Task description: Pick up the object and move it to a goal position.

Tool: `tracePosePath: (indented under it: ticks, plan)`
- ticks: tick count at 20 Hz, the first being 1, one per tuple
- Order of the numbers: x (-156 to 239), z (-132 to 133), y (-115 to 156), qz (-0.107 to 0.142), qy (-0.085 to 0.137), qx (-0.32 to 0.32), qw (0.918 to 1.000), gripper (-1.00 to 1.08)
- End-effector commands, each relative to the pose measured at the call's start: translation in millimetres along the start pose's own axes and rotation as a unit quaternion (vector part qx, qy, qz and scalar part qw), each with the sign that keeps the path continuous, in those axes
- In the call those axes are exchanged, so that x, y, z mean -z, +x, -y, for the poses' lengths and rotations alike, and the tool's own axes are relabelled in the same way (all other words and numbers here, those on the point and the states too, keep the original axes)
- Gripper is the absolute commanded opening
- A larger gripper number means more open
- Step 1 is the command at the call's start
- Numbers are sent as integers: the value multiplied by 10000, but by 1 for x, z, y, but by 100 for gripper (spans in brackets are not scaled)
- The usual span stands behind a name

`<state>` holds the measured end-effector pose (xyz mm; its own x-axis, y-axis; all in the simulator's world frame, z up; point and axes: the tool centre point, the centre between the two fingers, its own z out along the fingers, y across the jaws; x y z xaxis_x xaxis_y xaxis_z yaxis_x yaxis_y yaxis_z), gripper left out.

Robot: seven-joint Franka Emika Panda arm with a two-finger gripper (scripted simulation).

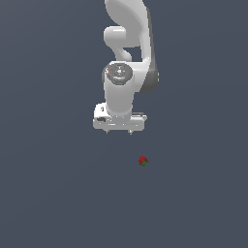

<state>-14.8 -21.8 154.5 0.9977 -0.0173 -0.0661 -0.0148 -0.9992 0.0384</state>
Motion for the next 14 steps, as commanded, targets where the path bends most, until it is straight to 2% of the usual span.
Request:
tracePosePath:
  ticks: [1,9,14]
  plan:
    - [0,0,0,0,0,0,10000,100]
    - [0,30,4,1,69,325,9994,100]
    - [0,31,4,2,70,333,9994,100]
